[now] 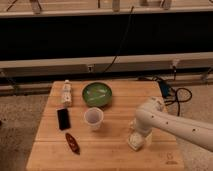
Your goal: Place the white sponge in the ceramic cup
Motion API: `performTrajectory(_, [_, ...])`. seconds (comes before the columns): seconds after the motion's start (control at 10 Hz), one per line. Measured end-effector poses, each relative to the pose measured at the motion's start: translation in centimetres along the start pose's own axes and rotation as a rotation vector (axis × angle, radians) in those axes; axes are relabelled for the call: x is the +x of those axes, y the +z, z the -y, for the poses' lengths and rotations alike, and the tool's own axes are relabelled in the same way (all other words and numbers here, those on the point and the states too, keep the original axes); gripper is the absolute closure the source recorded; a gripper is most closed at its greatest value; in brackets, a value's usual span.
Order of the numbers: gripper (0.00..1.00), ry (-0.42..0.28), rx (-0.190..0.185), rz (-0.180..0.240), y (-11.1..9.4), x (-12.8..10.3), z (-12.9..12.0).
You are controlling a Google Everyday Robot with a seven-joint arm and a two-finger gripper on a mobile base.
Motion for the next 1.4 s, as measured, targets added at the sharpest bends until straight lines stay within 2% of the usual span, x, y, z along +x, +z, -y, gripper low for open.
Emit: performTrajectory(1.4, [0.20,-0.024,-0.021,0.044,0.91,-0.60,-0.25])
